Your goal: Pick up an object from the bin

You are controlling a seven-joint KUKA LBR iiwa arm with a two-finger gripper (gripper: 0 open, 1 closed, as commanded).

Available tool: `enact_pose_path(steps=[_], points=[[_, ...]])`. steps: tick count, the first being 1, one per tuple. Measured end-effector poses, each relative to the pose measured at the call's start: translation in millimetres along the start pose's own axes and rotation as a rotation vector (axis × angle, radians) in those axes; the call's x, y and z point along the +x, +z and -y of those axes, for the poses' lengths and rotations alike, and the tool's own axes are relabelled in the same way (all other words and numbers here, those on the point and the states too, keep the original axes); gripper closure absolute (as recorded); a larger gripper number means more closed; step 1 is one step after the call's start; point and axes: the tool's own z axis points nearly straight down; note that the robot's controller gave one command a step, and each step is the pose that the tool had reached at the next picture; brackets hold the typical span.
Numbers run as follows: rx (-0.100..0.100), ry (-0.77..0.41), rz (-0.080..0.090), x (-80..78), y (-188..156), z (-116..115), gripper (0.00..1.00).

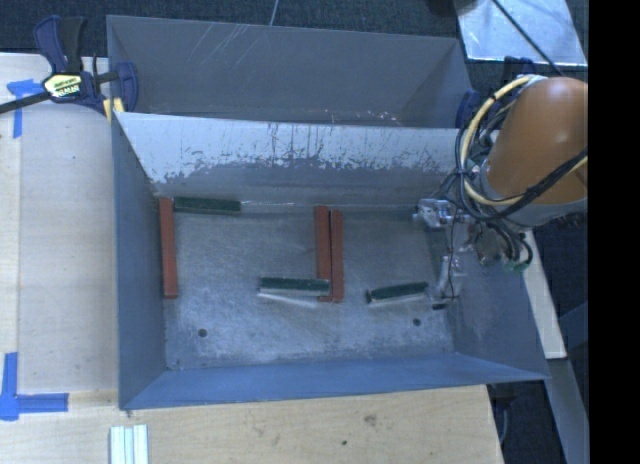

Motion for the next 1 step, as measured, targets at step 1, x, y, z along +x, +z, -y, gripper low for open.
enact_pose_path(steps=[1], points=[[0.0, 0.0, 0.0, 0.0, 0.0, 0.0, 0.0]])
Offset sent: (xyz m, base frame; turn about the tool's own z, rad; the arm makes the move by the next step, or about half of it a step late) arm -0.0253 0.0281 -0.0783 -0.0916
